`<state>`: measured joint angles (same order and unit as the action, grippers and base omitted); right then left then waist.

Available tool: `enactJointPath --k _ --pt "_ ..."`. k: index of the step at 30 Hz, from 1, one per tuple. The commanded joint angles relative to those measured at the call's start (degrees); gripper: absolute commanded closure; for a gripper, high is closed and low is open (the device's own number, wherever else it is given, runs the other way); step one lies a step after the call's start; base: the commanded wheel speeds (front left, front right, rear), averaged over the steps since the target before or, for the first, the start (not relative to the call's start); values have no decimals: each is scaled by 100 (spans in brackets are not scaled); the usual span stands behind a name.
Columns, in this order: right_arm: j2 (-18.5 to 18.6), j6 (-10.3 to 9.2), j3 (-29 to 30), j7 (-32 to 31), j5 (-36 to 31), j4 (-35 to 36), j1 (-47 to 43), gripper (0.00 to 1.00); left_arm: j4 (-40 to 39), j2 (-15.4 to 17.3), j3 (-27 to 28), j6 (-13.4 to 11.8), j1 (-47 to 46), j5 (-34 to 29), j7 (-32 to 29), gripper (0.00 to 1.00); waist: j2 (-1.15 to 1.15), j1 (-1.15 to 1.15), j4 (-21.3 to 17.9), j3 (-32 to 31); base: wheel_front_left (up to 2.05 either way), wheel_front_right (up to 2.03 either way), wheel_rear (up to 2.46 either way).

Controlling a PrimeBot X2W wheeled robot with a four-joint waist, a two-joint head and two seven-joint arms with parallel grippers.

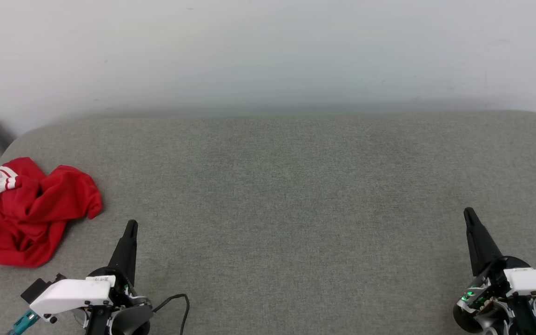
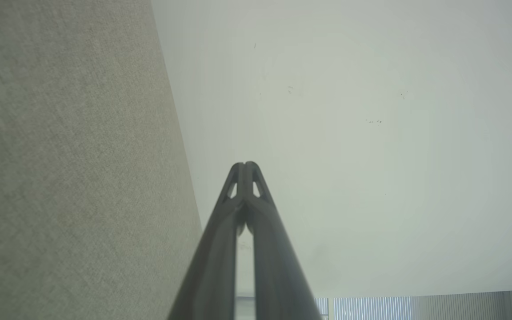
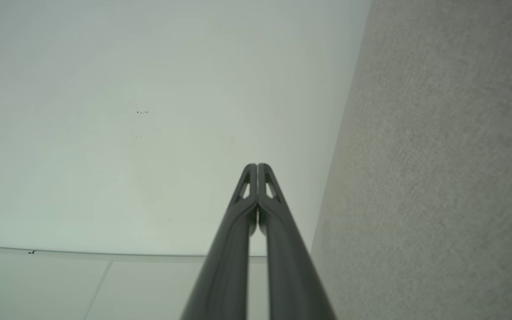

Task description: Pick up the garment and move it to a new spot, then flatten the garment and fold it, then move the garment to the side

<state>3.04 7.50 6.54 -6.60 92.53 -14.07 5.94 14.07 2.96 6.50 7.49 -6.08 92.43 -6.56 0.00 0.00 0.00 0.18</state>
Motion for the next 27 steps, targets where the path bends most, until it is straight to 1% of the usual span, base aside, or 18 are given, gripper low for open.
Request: enactJointPath --k 1,27 --pt "-25 -2 4 -11 -33 -7 76 100 4 -11 24 14 -43 -16 -17 100 0 0 0 0 0 0 0" --pt "-25 -3 1 -7 -30 -7 75 100 4 -11 21 14 -43 -13 -14 100 0 0 0 0 0 0 0"
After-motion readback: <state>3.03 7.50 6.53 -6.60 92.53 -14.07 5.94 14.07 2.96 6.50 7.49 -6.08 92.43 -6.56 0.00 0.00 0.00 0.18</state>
